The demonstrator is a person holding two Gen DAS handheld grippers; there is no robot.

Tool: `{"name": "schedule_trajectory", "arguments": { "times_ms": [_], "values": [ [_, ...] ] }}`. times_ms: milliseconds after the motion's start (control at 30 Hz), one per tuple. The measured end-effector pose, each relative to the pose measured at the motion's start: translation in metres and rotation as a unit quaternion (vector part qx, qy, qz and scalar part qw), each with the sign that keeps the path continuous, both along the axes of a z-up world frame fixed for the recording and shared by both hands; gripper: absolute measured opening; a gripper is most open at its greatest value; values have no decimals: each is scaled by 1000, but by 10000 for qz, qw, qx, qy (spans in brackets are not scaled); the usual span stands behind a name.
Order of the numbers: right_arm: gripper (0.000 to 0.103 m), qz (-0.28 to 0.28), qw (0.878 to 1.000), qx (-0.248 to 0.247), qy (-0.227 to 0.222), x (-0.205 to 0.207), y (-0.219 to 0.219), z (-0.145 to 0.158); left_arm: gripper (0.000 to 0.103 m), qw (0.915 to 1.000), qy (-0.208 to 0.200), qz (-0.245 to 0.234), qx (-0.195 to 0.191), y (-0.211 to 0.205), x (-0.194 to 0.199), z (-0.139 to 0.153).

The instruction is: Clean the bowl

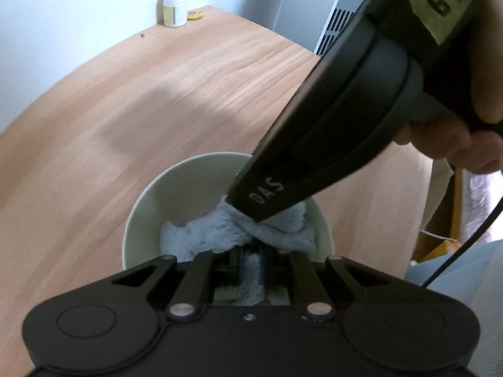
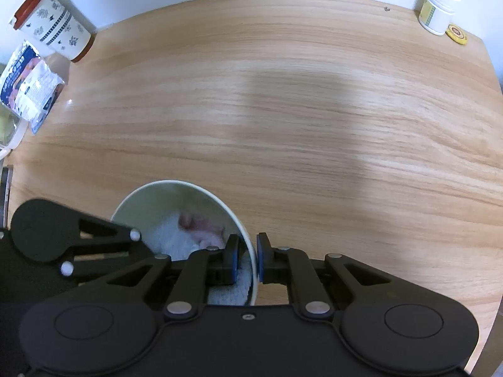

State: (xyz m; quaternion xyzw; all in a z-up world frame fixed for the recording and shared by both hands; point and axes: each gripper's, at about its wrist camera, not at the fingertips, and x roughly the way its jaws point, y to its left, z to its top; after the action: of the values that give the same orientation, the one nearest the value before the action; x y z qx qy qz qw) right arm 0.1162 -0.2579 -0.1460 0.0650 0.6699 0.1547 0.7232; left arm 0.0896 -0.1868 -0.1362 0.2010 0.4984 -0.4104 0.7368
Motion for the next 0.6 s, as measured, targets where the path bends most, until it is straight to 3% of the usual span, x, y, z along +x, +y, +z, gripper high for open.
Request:
{"name": "schedule_trajectory", "arguments": {
  "times_ms": [167,200,233,300,433,600],
  "values": [
    [14,96,9997,74,-214,-4,-7,8,17,9992,-339,-86,173,-1,-13,8],
    [19,96,9996,96,-259,-5,-9,10,21,9992,-350,-70,153,0,-14,11],
    [30,102,9993,154,-316,-6,-13,17,23,9992,-361,-55,133,2,-15,14],
    [36,81,9987,238,-446,-10,-22,29,41,9989,-443,-44,114,5,-17,22],
    [37,-286,9963,498,-645,-18,-54,50,51,9989,-455,114,-50,13,-13,31],
    [37,-788,9910,877,-630,-35,-83,52,56,9982,-248,399,-365,21,-2,39]
  ]
}}
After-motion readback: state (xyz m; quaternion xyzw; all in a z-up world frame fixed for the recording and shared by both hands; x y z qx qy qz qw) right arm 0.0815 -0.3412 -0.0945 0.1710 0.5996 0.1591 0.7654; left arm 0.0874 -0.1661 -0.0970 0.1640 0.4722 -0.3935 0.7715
